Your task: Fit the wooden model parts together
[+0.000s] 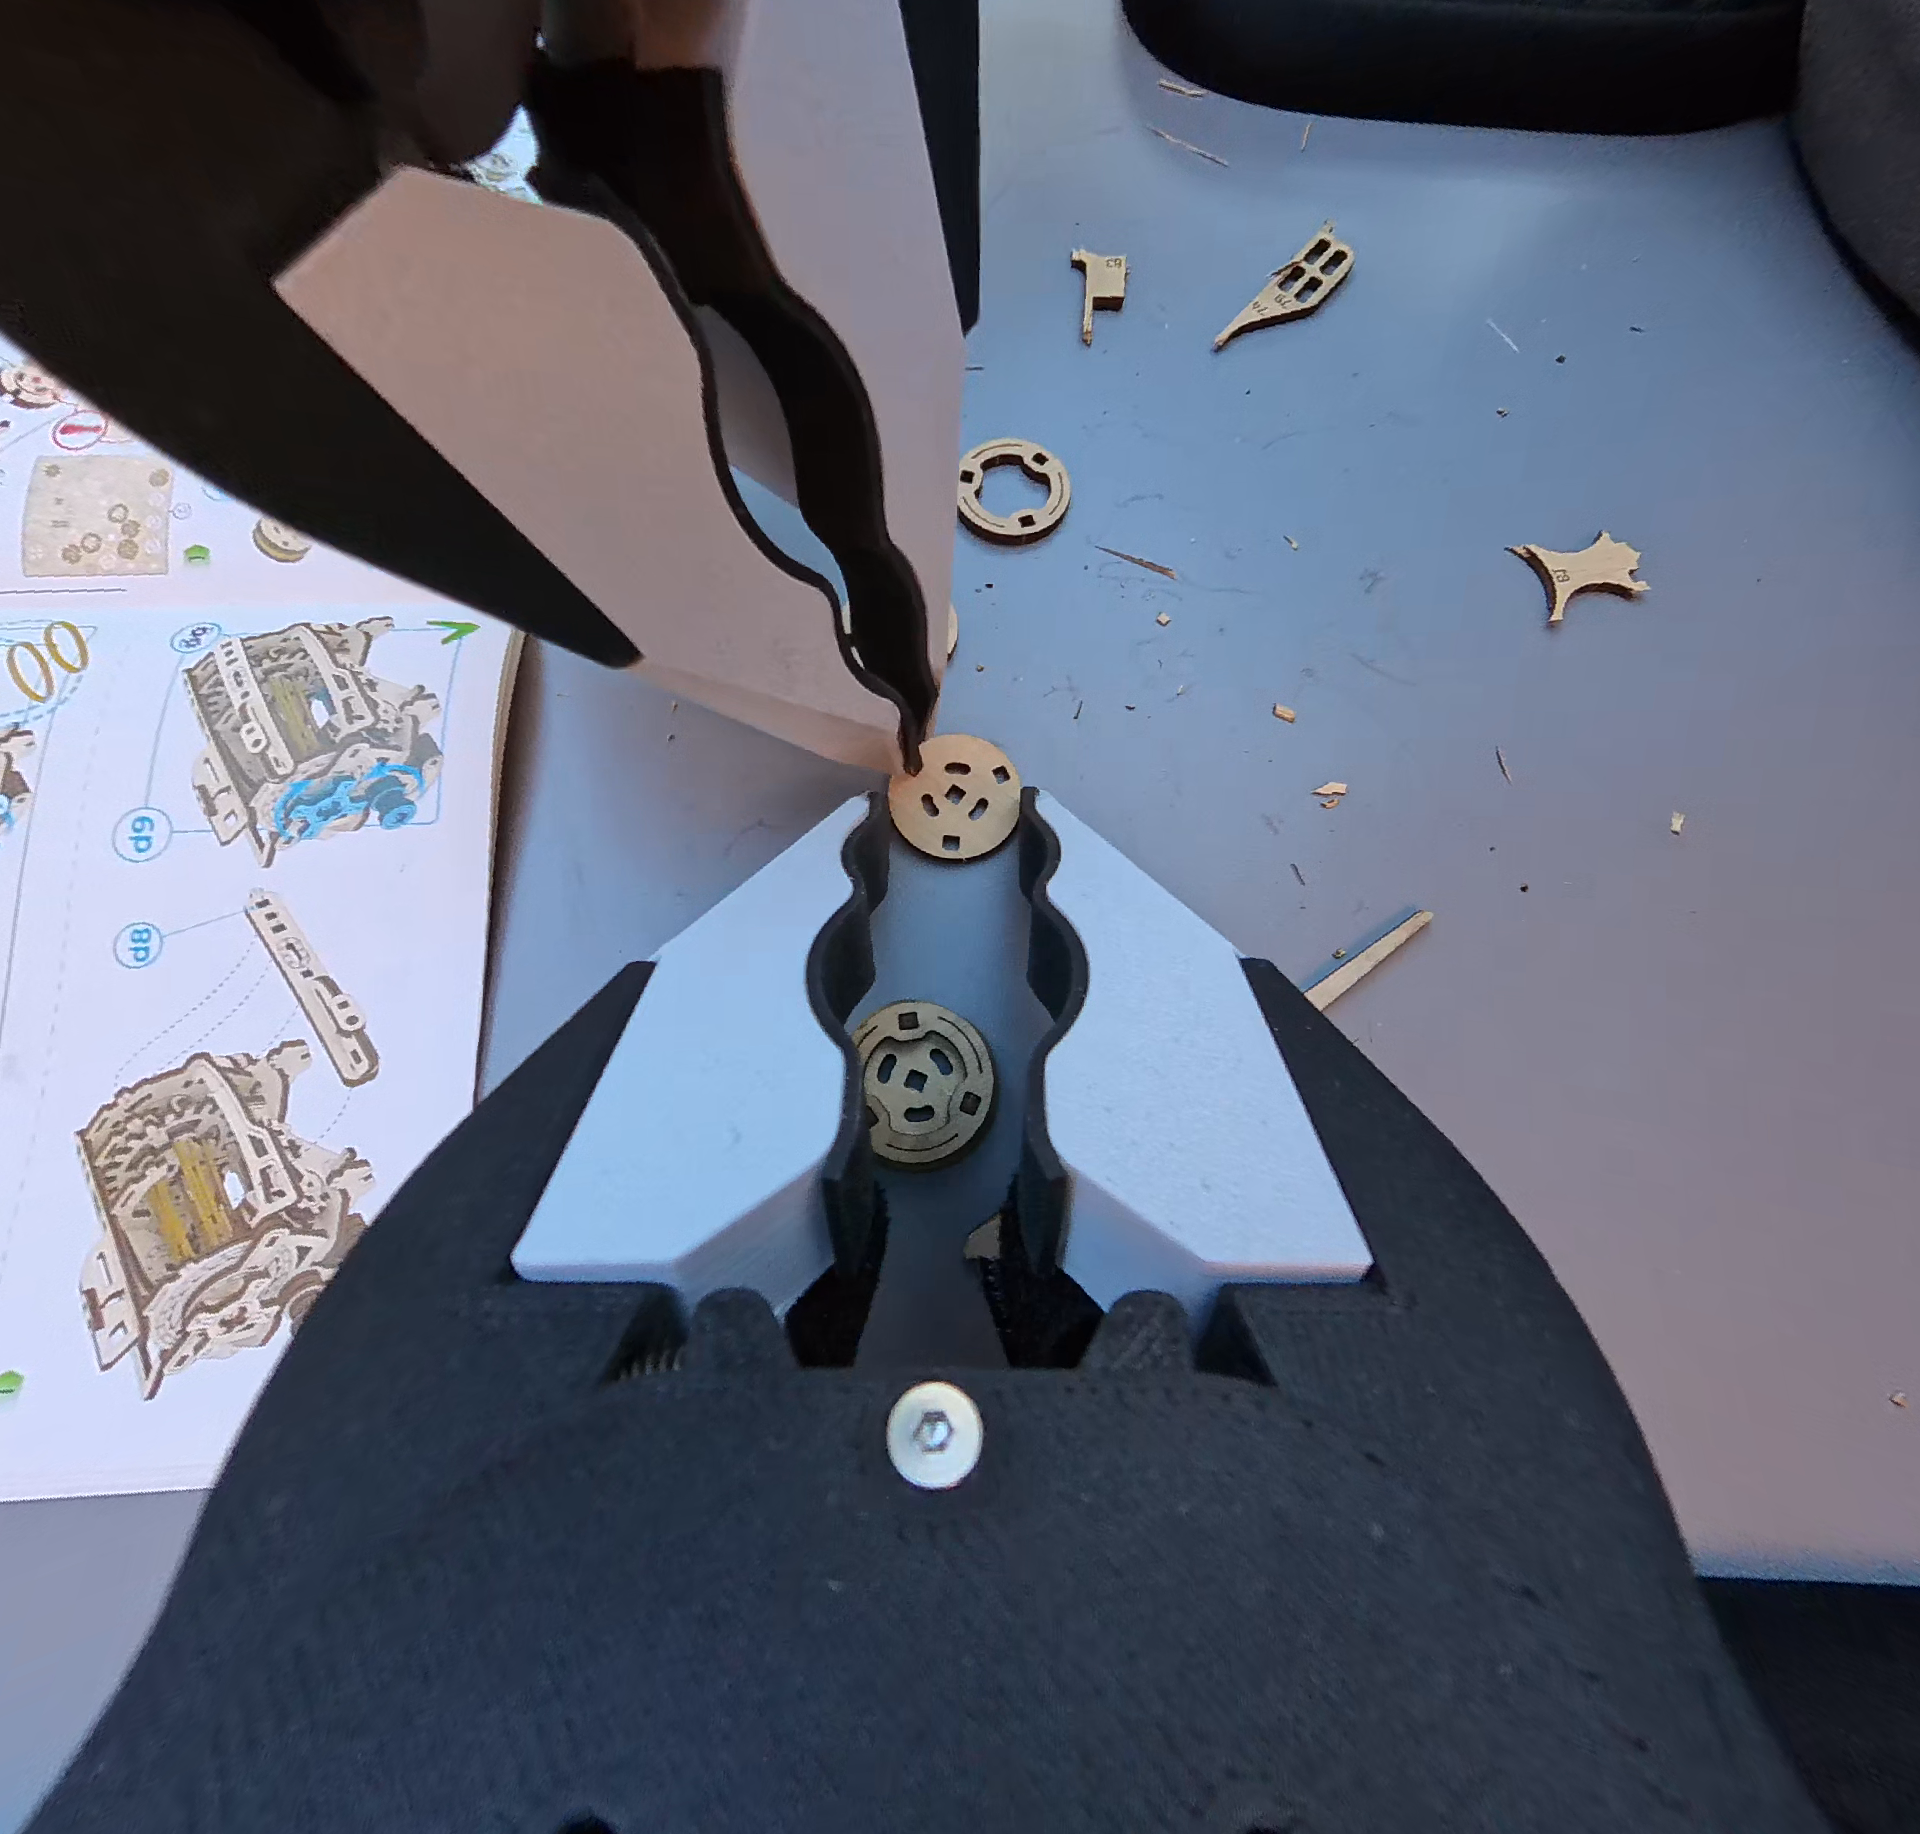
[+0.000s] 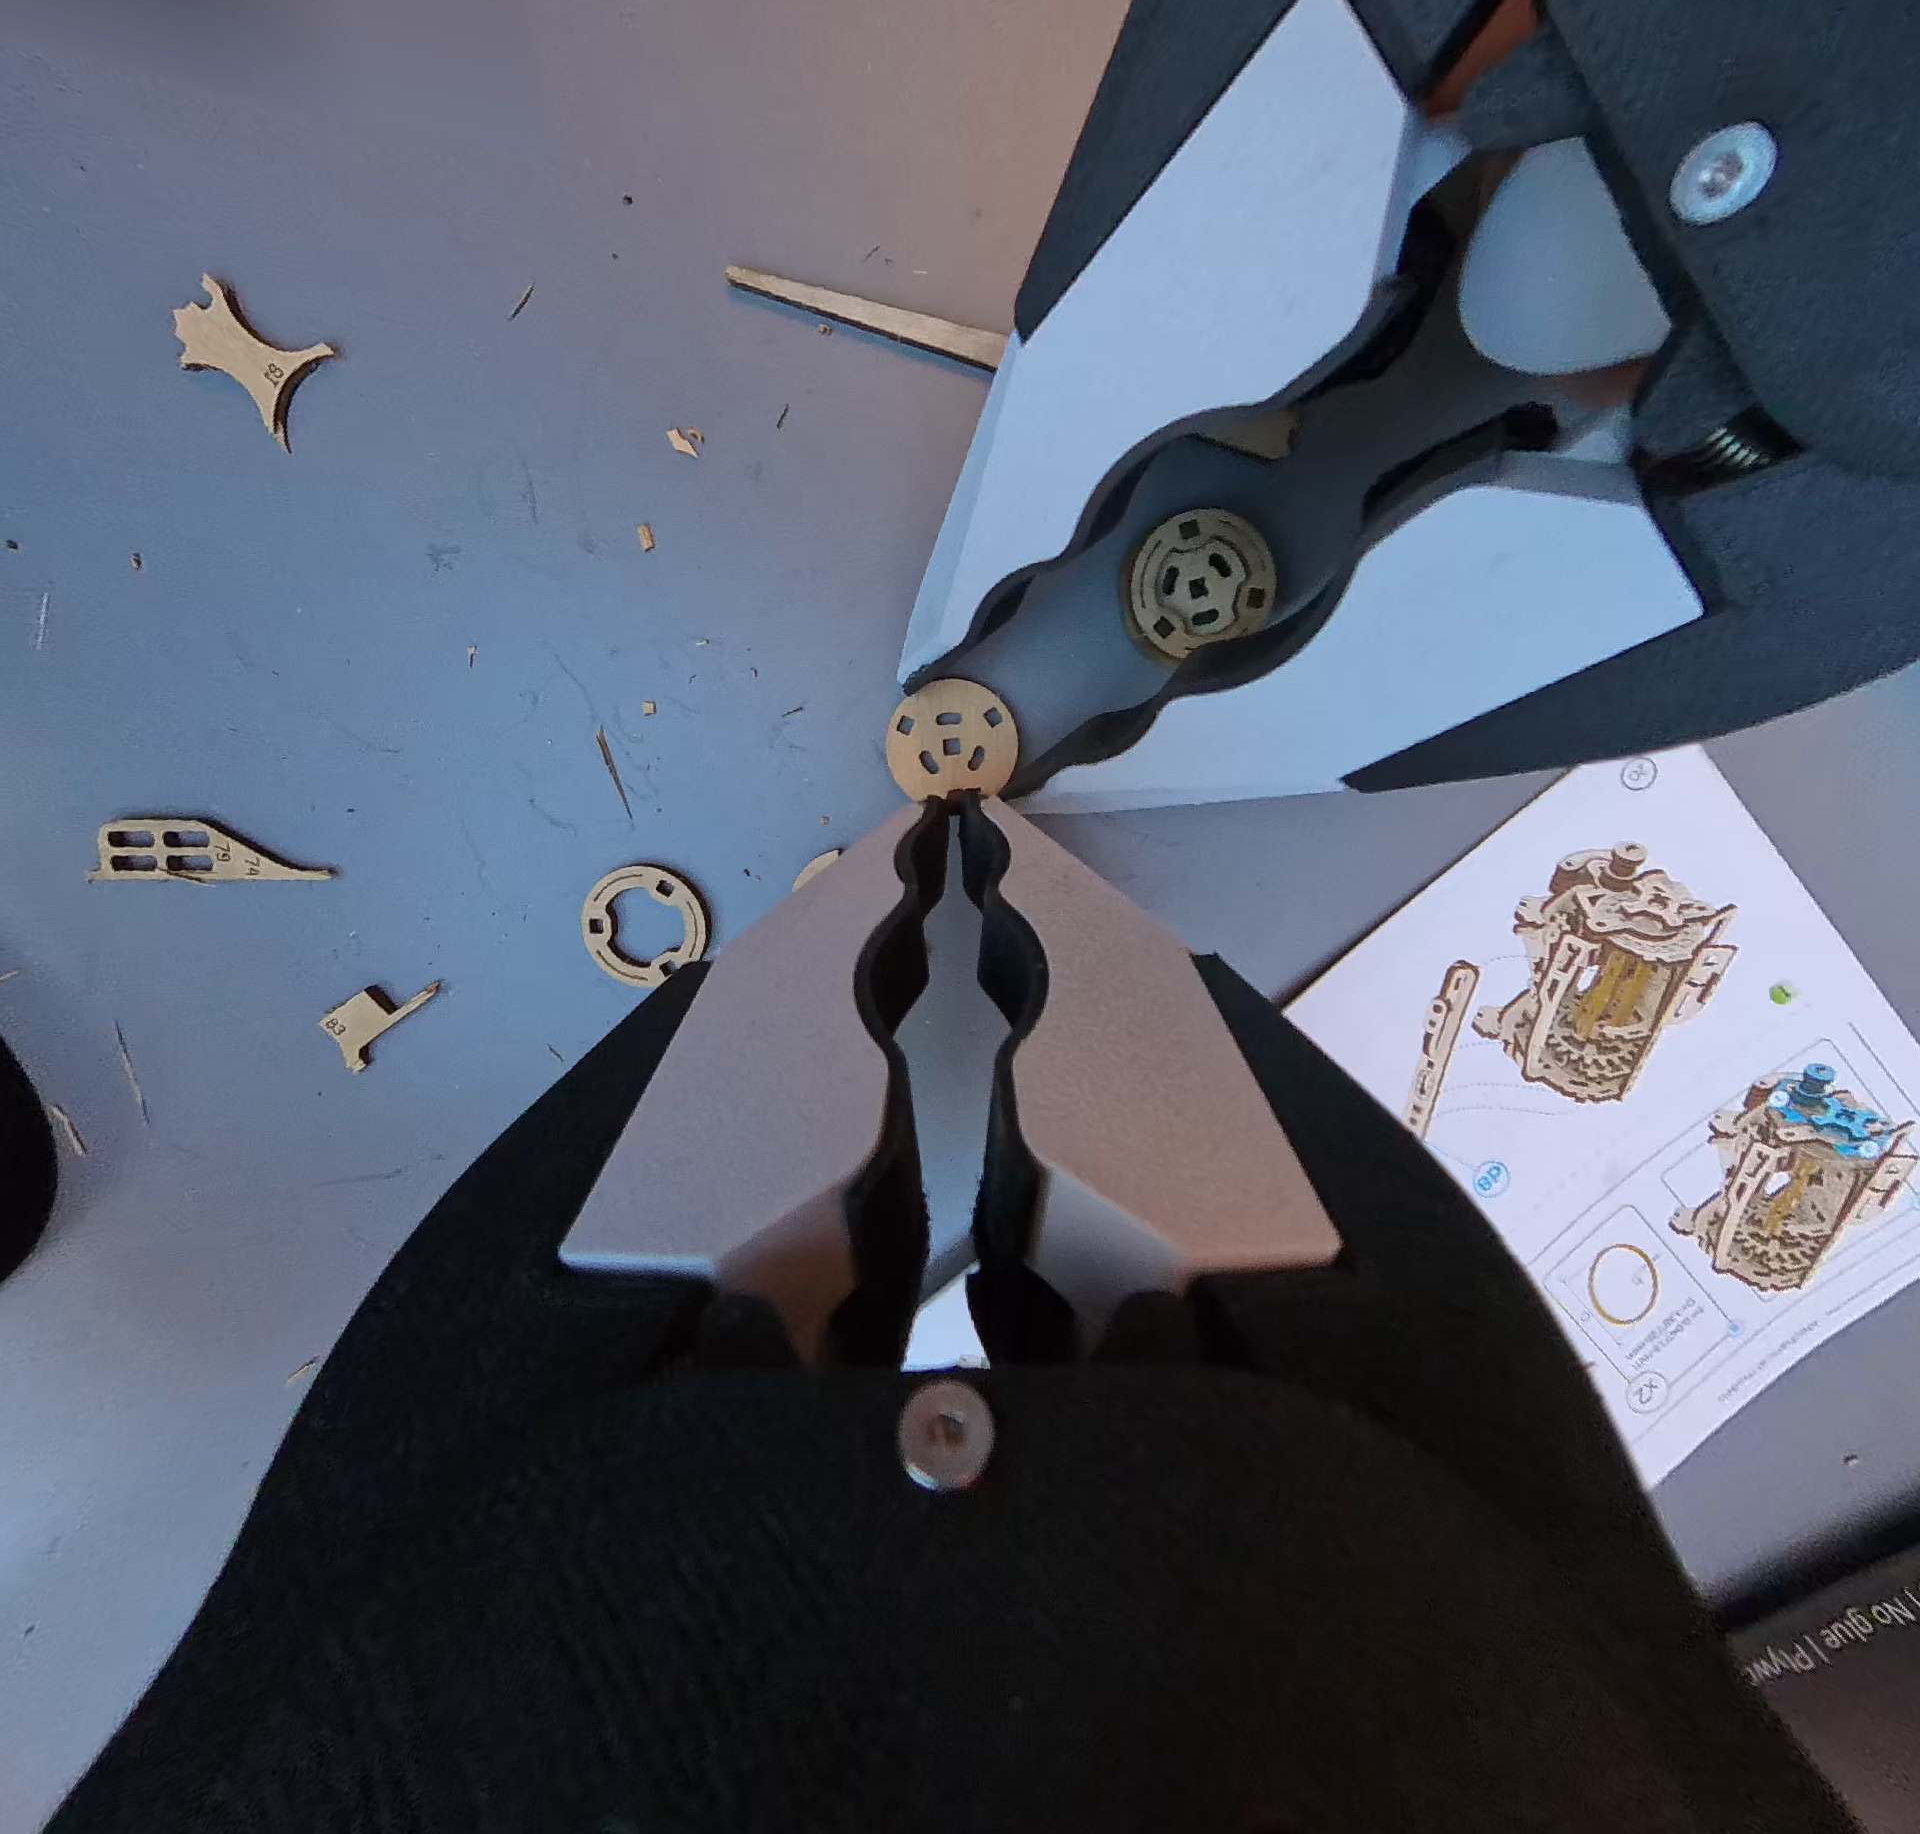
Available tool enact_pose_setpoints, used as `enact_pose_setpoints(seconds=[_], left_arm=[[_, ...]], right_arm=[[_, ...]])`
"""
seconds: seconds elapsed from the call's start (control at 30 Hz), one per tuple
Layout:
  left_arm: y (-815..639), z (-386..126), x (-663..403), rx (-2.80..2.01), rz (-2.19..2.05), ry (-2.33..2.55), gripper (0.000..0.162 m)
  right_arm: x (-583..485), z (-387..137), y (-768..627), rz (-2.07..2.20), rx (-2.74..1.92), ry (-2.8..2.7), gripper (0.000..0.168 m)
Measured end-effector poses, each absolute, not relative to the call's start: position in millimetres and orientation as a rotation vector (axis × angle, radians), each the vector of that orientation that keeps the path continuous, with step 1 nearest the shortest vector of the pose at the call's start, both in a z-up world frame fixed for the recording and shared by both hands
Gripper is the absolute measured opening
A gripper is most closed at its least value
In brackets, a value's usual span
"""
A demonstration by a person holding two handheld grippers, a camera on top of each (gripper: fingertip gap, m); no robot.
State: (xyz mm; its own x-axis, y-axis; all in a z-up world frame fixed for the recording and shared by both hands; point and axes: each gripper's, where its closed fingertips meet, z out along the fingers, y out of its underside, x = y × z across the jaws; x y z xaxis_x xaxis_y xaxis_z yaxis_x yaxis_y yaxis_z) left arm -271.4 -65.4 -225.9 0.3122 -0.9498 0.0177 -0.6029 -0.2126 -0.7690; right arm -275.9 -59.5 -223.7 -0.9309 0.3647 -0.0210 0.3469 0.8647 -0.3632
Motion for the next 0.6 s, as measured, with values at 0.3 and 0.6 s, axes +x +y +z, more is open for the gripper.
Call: enact_pose_setpoints(seconds=[0.3, 0.6], left_arm=[[-65.6, -226.0, -271.3, -1.914, -0.664, 1.375, 0.023], [-65.6, -226.1, -271.5, -1.914, -0.663, 1.375, 0.023]], right_arm=[[-276.2, -223.9, -60.4, 0.515, -0.576, -2.995, 0.001], [-276.3, -224.3, -60.9, 0.534, -0.576, -2.976, 0.001]])
